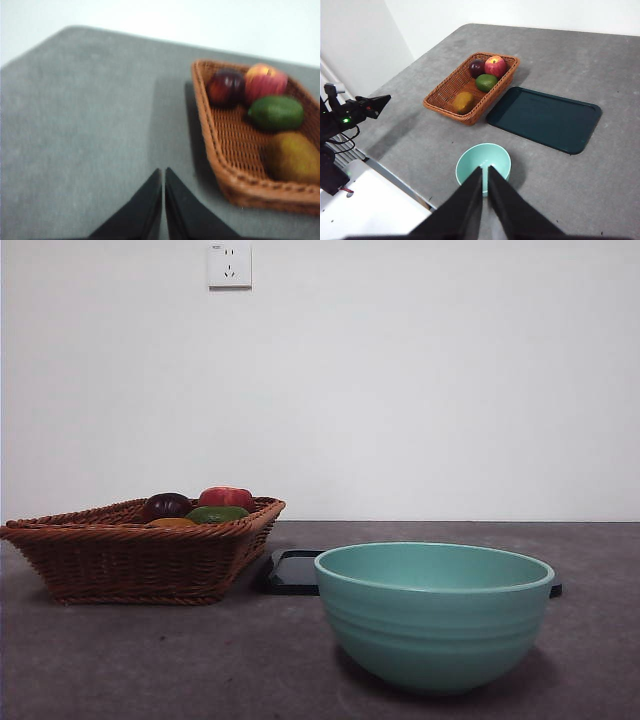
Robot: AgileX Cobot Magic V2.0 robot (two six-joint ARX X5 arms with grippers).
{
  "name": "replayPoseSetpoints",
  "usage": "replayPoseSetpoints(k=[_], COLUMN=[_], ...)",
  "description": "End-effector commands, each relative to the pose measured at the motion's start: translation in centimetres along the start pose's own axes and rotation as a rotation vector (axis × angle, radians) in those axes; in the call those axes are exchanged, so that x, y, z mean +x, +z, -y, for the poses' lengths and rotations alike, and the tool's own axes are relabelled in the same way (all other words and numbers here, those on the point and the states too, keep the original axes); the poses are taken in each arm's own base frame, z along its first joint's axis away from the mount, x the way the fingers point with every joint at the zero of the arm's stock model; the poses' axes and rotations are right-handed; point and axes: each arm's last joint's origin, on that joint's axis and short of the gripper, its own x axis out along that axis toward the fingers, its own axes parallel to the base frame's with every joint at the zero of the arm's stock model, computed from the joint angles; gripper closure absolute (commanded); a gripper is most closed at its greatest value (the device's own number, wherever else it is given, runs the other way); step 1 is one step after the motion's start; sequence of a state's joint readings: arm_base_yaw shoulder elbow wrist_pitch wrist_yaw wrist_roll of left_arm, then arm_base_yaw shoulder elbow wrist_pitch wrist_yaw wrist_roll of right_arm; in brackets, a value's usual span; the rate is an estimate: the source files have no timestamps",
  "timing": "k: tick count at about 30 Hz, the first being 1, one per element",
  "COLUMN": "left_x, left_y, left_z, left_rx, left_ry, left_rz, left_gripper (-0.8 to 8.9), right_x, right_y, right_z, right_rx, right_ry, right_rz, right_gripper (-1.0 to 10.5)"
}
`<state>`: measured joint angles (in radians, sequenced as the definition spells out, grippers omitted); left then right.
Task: Pick up the wifruite, put it on the bowl, pick up the plate, put it on desk
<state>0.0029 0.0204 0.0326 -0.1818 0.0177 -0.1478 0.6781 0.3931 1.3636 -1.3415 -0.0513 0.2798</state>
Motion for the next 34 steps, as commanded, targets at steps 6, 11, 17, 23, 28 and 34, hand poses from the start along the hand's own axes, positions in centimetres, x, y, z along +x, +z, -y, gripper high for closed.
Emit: replayPoseSetpoints(k=[6,11,17,23,28,34], left_x=[0.1,0.1,0.1,0.1,0.1,0.1], left_y=[-0.6,-0.6,-0.6,-0.6,-0.6,-0.6], left_z=[-0.1,-0.1,-0.1,-0.1,-0.1,-0.1], left_rx=[0.043,0.041,0.041,0.041,0.041,0.041], left_ry=[0.007,0.006,0.007,0.007,0.006,0.006], left_rz=[-0.011,-0.009,-0.009,-0.009,-0.009,-0.009], left_gripper=[8.04,8.04,8.04,8.04,8.04,8.04], right_x=[-0.4,-0.4,-0.4,-0.4,-0.4,1.6], right_y=[-0.4,-0.4,-0.4,-0.4,-0.4,-0.6], right_z=[0.1,0.1,0.1,0.1,0.1,0.1], right_rx=[-0.007,-0.007,-0.007,-0.007,-0.007,-0.109], right_ry=[-0.009,-0.009,-0.009,-0.009,-0.009,-0.091], right_rz=[-0.052,-0.052,-0.052,-0.052,-0.052,-0.051], right_gripper=[9.4,9.4,9.4,9.4,9.4,9.4])
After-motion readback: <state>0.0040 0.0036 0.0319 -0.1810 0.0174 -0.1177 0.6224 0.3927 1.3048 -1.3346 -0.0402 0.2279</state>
